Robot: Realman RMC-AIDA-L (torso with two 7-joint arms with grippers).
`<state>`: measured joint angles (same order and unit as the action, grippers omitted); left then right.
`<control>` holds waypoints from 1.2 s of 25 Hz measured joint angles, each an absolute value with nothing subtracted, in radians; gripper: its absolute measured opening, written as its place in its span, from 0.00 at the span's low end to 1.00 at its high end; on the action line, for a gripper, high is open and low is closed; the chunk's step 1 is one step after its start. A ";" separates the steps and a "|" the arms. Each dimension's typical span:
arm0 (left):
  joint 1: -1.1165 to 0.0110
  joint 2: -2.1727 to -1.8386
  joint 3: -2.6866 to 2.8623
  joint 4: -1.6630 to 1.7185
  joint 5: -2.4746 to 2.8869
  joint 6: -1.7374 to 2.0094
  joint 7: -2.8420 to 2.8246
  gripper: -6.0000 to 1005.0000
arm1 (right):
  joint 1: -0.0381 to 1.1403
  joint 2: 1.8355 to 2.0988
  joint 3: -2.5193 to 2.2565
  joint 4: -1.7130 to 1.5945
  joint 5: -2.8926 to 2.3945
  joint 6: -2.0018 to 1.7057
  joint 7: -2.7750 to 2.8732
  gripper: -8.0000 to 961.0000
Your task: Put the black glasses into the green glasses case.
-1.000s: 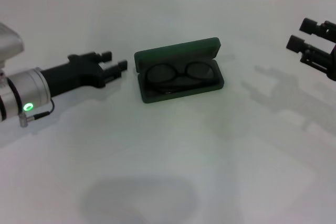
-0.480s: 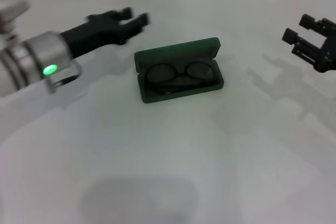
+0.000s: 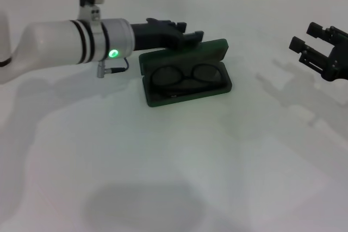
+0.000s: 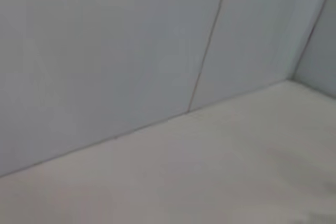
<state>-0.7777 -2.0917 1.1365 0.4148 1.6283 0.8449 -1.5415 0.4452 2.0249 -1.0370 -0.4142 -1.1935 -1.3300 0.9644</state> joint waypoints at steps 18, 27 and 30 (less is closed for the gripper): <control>-0.653 -2.099 1.213 0.422 1.561 0.906 -1.445 0.53 | 0.450 2.026 -1.051 -0.384 -1.192 -1.327 0.963 0.63; -0.518 -2.061 1.204 0.463 1.328 1.355 -1.162 0.53 | 0.477 2.024 -1.127 -0.389 -1.192 -1.375 0.964 0.63; -0.460 -2.020 1.204 0.493 1.313 1.607 -1.072 0.53 | 0.512 2.022 -1.215 -0.393 -1.195 -1.422 0.963 0.64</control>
<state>-0.4604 -2.0196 1.2040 0.4926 1.3128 1.6072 -1.0725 0.5123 2.0218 -1.2150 -0.3932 -1.1945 -1.4220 0.9628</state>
